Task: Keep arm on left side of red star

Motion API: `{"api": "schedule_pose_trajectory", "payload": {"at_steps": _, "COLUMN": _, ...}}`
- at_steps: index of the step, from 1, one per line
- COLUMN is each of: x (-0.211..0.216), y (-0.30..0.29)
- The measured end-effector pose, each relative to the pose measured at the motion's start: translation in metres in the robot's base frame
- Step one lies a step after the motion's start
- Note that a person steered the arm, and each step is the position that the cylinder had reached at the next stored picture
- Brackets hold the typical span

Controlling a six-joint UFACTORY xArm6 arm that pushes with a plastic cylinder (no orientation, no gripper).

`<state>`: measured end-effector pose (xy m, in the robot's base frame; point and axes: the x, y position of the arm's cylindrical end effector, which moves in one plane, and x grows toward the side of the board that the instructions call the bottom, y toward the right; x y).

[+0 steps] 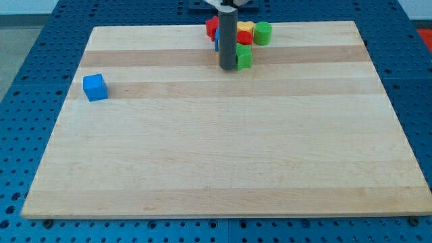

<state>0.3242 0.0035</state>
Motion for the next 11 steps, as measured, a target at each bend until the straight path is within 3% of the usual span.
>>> {"api": "schedule_pose_trajectory", "payload": {"at_steps": 6, "x": 0.016, "y": -0.04}}
{"api": "schedule_pose_trajectory", "payload": {"at_steps": 8, "x": -0.02, "y": -0.081}}
{"api": "schedule_pose_trajectory", "payload": {"at_steps": 11, "x": -0.111, "y": -0.087}}
